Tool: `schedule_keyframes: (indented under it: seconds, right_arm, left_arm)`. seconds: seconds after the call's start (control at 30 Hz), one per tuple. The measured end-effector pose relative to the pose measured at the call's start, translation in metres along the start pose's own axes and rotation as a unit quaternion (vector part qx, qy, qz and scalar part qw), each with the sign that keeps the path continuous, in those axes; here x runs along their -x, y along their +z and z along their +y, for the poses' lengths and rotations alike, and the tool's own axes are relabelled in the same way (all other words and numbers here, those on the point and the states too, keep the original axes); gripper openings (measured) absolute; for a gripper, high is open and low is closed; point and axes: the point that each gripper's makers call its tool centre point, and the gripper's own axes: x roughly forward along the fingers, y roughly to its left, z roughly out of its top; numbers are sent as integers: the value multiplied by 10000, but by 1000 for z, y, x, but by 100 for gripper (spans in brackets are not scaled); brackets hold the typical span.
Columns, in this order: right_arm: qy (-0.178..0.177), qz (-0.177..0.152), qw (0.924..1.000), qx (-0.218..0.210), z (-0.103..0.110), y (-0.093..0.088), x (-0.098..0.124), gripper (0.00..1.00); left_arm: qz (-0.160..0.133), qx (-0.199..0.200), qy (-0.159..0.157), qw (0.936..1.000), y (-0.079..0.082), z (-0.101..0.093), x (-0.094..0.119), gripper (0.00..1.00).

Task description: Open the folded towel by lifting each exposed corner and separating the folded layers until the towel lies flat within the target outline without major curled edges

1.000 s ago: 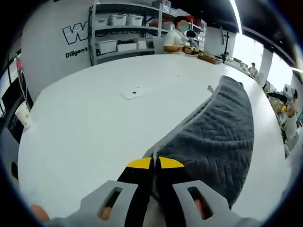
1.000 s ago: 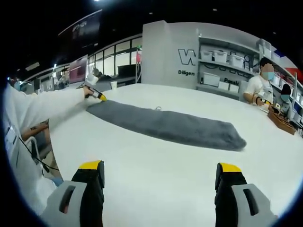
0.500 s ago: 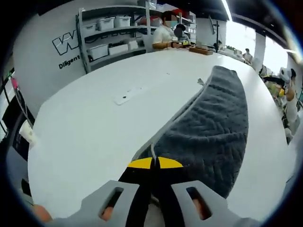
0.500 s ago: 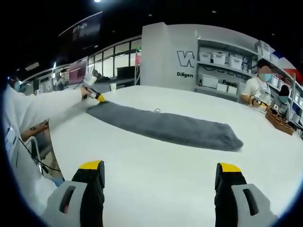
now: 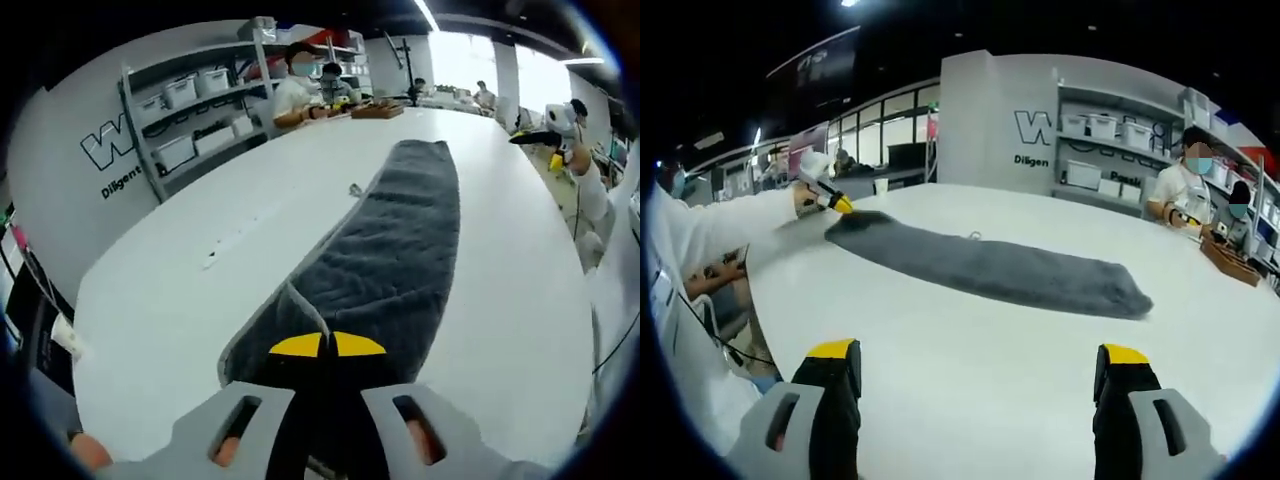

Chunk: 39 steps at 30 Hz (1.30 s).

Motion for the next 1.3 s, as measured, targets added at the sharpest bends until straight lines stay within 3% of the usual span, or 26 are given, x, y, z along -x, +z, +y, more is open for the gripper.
schedule_keyframes:
  seconds: [0.3,0.67,0.8,0.97,1.17,1.3]
  right_arm:
    - [8,-20,10000,15,4,-1,4,98]
    - [-24,-12,10000,24,4,-3,8,98]
    - [3,0,10000,42,6,-3,8,98]
    - [-6,-4,10000,58,7,-2,9,98]
    - [-35,28,10000,57,6,-4,10,98]
    - [-44,48,10000,62,6,-4,10,98]
  left_arm:
    - [-173,-147,-387,9990,1,-43,12,1]
    - [-246,-225,-1232,9918,-12,-95,25,1]
    - [-136,-276,-1574,9871,-23,-113,27,1]
    - [64,-447,-2099,9767,-37,-139,30,1]
    - [189,-556,-2417,9686,-46,-149,37,1]
    - [442,-632,-2677,9604,-58,-154,43,1]
